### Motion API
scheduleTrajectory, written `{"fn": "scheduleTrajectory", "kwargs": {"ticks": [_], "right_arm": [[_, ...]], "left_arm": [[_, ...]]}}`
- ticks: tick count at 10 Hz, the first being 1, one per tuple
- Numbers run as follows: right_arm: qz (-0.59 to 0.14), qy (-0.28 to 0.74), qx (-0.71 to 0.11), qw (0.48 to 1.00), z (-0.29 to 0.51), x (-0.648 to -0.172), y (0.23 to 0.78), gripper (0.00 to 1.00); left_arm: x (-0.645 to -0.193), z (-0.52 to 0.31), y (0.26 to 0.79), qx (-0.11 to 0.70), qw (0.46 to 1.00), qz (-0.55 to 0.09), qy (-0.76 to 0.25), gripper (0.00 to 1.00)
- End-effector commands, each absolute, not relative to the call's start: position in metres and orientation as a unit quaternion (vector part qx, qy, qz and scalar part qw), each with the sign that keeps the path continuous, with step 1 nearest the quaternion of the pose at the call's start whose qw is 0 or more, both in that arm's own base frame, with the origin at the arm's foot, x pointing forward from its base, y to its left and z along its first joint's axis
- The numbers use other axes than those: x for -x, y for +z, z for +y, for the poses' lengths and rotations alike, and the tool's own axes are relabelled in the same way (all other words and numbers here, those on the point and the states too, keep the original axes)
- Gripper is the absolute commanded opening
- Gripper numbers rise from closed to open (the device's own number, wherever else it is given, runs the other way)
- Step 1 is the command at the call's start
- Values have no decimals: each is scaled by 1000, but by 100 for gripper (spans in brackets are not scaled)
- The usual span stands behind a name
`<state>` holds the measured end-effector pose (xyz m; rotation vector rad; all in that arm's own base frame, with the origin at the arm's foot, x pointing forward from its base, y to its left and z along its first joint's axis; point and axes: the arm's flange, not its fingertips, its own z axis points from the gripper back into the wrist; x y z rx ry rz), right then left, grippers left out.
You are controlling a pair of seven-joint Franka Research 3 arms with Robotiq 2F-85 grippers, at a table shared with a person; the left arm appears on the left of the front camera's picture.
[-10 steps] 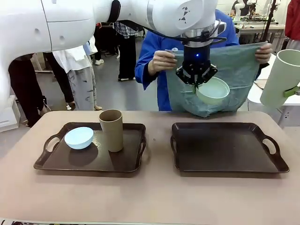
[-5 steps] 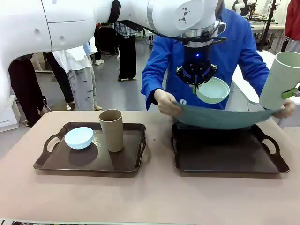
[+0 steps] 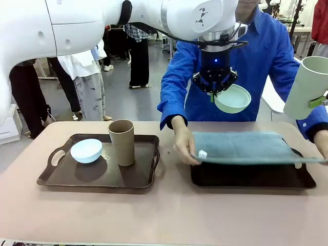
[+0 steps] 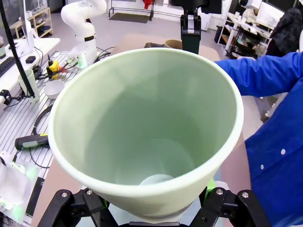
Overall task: Set up a tray with a mat and arrange the tableware.
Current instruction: Place the Picnic Bowl and Reusable plastic cup back onto the Handle tray in front of the human's position.
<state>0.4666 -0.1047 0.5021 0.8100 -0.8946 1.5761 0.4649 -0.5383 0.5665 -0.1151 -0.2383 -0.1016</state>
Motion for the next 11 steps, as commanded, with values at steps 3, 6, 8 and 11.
{"fn": "scheduleTrajectory", "kwargs": {"ticks": [3,6,8,11], "right_arm": [[-378,668,-338,545,-103,-468,503,80],[-378,668,-338,545,-103,-468,503,80],[-378,668,-338,545,-103,-468,503,80],[-378,668,-338,545,-103,-468,503,80]], "left_arm": [[-466,-538,569,62,989,-123,-54,0],[-466,-538,569,62,989,-123,-54,0],[-466,-538,569,62,989,-123,-54,0],[-466,-538,569,62,989,-123,-54,0]]}}
